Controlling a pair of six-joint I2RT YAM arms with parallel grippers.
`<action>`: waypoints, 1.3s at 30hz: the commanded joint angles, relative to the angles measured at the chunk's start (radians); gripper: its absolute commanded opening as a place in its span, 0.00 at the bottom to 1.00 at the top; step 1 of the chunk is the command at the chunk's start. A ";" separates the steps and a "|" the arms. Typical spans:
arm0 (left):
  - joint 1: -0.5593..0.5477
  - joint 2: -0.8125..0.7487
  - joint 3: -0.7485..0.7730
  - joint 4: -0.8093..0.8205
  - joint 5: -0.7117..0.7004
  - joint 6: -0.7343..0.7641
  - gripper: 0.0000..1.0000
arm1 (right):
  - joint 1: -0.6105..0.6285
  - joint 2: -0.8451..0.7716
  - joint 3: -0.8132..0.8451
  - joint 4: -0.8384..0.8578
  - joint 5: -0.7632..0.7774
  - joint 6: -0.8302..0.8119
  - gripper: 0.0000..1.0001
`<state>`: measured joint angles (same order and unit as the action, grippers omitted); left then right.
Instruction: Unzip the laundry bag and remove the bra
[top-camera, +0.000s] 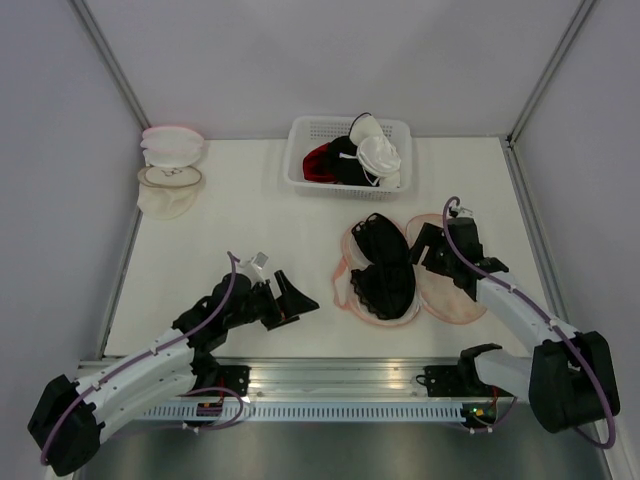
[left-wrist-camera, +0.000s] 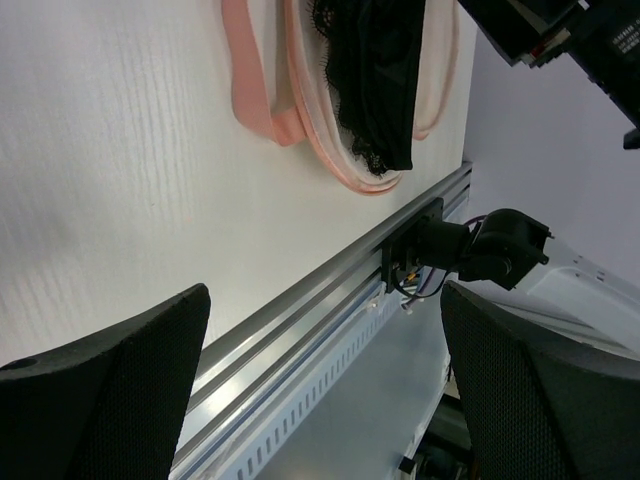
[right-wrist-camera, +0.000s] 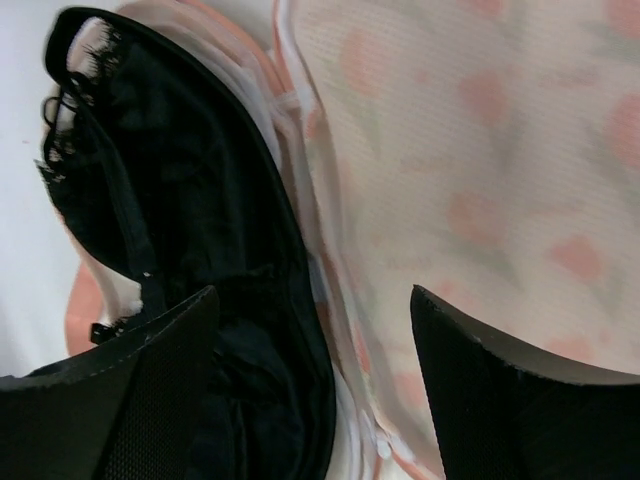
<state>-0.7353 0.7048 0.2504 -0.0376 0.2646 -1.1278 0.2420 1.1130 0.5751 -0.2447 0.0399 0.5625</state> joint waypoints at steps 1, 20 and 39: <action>-0.001 -0.011 -0.017 0.080 0.030 0.033 0.99 | -0.047 0.054 0.005 0.211 -0.219 -0.023 0.81; -0.001 -0.011 -0.039 0.084 0.022 0.022 0.99 | -0.116 0.249 -0.122 0.556 -0.598 0.050 0.68; -0.001 0.001 -0.063 0.127 0.033 -0.001 0.99 | -0.109 0.231 0.017 0.544 -0.767 0.077 0.00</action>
<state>-0.7353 0.7212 0.1959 0.0418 0.2756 -1.1286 0.1303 1.4403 0.4896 0.3008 -0.6724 0.6575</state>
